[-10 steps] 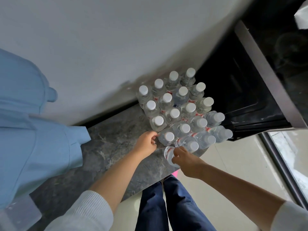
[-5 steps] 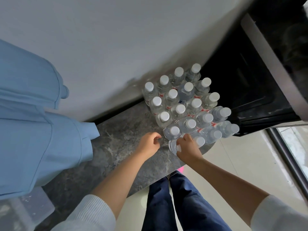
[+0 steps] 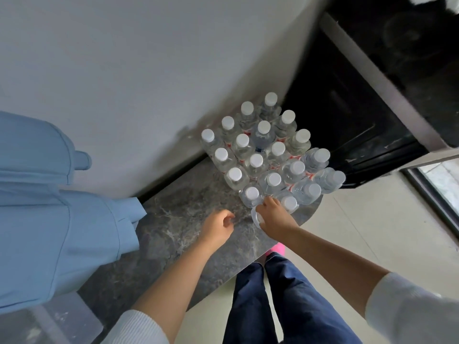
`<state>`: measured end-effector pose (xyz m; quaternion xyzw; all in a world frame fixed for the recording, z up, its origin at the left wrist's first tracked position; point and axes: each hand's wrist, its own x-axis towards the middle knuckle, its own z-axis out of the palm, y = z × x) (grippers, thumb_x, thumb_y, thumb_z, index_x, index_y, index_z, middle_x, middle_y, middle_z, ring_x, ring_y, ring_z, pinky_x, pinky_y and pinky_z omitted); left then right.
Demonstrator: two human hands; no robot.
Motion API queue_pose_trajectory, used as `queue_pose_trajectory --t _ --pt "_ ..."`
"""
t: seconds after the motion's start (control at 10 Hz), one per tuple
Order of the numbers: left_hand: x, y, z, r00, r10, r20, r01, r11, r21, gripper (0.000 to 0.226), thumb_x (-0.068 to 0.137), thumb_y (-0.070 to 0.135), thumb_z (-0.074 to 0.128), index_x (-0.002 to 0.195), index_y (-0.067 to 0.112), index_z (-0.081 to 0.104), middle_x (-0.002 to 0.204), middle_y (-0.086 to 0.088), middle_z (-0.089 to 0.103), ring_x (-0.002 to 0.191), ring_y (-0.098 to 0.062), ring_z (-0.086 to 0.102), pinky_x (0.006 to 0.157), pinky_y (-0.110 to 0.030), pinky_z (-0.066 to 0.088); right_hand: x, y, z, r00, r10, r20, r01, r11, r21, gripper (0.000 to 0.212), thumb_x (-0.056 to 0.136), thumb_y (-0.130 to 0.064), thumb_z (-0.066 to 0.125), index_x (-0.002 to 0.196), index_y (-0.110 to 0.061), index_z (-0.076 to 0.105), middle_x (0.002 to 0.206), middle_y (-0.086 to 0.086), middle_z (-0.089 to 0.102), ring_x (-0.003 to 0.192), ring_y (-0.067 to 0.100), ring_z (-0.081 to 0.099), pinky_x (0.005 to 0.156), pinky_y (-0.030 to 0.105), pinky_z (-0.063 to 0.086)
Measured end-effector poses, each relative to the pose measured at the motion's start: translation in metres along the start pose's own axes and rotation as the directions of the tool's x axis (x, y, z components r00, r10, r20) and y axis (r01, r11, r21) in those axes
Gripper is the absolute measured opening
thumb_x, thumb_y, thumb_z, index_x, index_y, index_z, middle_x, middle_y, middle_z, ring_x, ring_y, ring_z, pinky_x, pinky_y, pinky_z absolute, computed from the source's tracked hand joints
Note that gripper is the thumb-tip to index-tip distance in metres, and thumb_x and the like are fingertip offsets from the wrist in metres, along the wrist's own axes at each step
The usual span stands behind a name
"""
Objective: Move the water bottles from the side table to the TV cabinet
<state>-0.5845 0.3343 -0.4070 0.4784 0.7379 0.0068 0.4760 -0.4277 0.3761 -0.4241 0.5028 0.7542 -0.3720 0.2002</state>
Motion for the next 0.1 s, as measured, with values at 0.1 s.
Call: queue_pose_trajectory --t 0.1 --pt "-0.0003 0.0104 0.0009 0.995 0.034 -0.093 -0.029 0.998 0.048 0.034 0.093 0.008 0.05 0.127 0.004 0.054 0.129 -0.013 0.055 0.117 -0.025 0.055 0.096 -0.029 0.043 -0.0021 0.0056 -0.0085 0.999 -0.032 0.011 0.032 0.998 0.052 0.045 0.088 -0.015 0.057 0.13 -0.008 0.044 0.135 0.013 0.037 0.129 0.028 0.035 0.102 0.036 0.039"
